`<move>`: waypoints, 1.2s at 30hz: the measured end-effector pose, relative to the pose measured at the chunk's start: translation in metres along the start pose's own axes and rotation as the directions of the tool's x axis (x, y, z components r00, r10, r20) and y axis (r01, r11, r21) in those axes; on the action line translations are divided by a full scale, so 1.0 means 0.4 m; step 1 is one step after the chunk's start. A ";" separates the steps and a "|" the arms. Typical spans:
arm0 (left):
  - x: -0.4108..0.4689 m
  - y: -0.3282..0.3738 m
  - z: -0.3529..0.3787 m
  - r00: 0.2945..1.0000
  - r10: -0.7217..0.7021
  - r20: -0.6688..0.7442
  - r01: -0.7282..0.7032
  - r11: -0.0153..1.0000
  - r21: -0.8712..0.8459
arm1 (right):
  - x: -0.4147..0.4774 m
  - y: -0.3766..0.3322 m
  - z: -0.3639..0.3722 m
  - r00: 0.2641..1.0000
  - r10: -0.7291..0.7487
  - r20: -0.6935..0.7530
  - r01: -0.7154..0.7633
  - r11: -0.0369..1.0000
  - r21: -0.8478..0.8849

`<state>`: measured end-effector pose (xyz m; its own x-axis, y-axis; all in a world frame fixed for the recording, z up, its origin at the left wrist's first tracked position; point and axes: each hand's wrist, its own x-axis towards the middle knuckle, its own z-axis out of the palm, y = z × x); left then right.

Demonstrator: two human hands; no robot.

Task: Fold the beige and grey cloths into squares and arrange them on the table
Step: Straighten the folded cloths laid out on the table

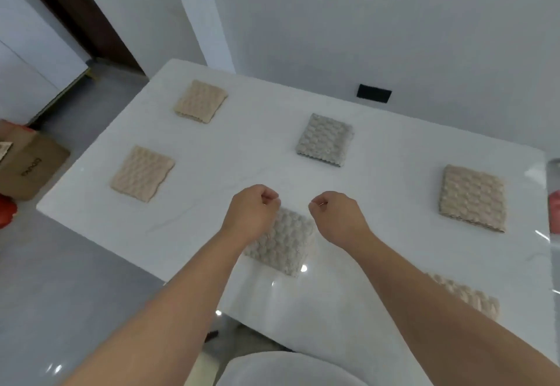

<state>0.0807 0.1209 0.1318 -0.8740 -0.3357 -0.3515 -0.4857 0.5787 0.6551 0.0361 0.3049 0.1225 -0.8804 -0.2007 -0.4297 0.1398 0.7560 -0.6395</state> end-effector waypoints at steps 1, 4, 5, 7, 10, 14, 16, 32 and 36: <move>0.064 -0.001 -0.012 0.996 0.066 0.058 -0.068 0.997 0.033 | 0.031 -0.022 0.008 0.998 0.041 -0.053 -0.039 0.999 0.023; 0.216 0.020 -0.068 0.955 0.182 0.235 -0.209 0.973 0.095 | 0.082 -0.096 0.016 0.969 0.159 -0.187 -0.140 0.984 0.109; 0.256 0.027 -0.088 0.943 0.209 0.260 -0.241 0.965 0.099 | 0.091 -0.119 0.021 0.959 0.183 -0.215 -0.160 0.980 0.121; 0.311 0.041 -0.123 0.924 0.244 0.294 -0.280 0.956 0.088 | 0.096 -0.156 0.034 0.944 0.222 -0.246 -0.194 0.972 0.131; 0.357 0.049 -0.148 0.901 0.291 0.322 -0.321 0.946 0.045 | 0.109 -0.192 0.058 0.923 0.267 -0.276 -0.233 0.961 0.149; 0.364 0.042 -0.156 0.863 0.318 0.393 -0.357 0.934 0.030 | 0.116 -0.220 0.080 0.899 0.316 -0.304 -0.273 0.946 0.178; 0.360 0.038 -0.163 0.854 0.322 0.408 -0.364 0.931 0.028 | 0.117 -0.237 0.087 0.897 0.317 -0.309 -0.273 0.945 0.179; 0.323 -0.134 -0.376 0.951 0.232 0.206 -0.266 0.951 0.155 | 0.197 -0.432 0.238 0.953 0.181 -0.242 -0.112 0.955 0.273; 0.367 -0.207 -0.457 0.963 0.209 0.170 -0.236 0.959 0.155 | 0.204 -0.488 0.282 0.948 0.203 -0.247 -0.134 0.954 0.269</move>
<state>-0.0043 -0.1122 0.1482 -0.9459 -0.0759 -0.3155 -0.2627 0.7497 0.6074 -0.0119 0.0707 0.1403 -0.9176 0.1170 -0.3798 0.3735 0.5802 -0.7238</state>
